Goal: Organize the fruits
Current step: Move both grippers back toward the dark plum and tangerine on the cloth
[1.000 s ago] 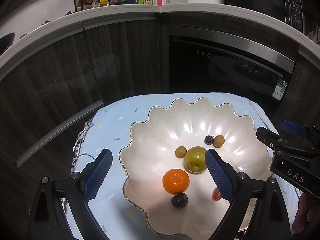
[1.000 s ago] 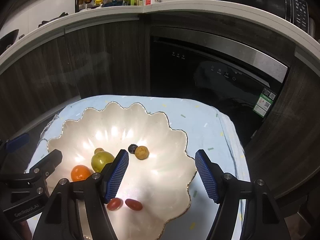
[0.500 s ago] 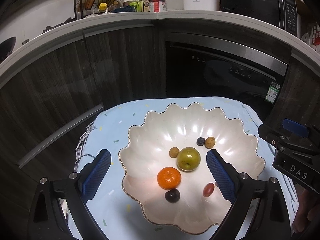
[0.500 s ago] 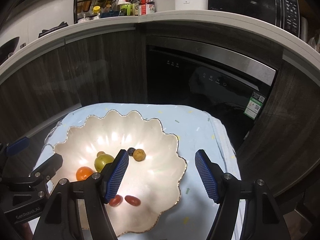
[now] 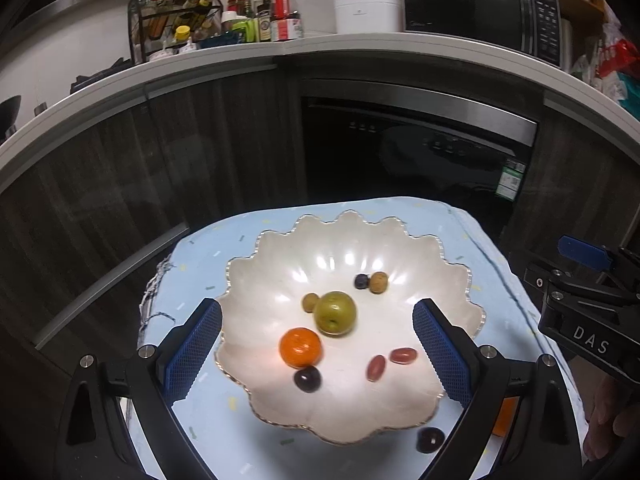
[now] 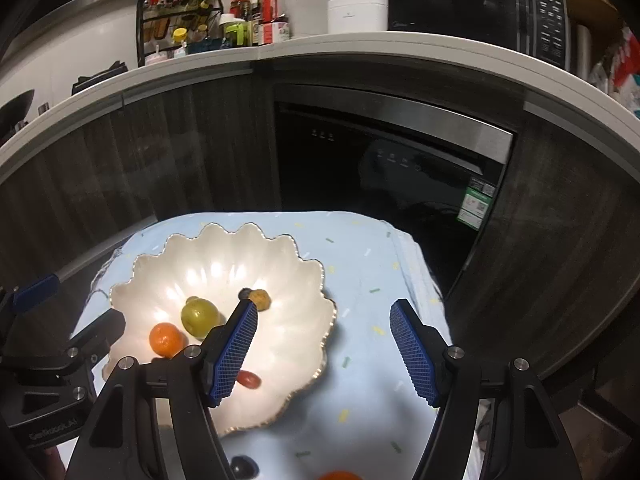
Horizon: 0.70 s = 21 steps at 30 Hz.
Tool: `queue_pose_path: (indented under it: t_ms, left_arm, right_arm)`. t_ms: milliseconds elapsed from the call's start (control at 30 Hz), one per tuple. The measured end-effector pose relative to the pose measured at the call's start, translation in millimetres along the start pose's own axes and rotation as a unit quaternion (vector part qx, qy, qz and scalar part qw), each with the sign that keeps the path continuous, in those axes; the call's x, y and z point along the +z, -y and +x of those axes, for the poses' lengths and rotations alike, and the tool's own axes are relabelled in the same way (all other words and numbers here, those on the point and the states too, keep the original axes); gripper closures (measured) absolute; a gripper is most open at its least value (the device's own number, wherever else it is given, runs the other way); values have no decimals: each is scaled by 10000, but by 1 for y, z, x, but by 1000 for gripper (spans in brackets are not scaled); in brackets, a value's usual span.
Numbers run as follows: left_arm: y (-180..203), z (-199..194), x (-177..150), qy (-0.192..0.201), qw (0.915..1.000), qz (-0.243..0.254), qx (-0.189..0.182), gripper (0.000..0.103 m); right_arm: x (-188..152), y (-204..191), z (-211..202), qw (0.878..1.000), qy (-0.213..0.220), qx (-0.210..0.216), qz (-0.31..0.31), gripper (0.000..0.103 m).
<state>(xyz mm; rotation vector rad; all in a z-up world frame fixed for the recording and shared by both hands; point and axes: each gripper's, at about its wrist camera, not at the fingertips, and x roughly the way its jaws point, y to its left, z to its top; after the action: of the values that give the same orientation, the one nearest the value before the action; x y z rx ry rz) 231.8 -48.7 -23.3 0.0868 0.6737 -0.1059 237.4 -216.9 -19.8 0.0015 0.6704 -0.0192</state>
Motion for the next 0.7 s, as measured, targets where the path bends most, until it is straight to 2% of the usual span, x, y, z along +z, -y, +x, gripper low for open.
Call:
queue_pose_path:
  t_ms: [700]
  left_arm:
    - [45, -29, -33, -25, 9986, 287, -444, 5]
  right_arm:
    - [-39, 35, -43, 9997, -15, -157, 172, 33]
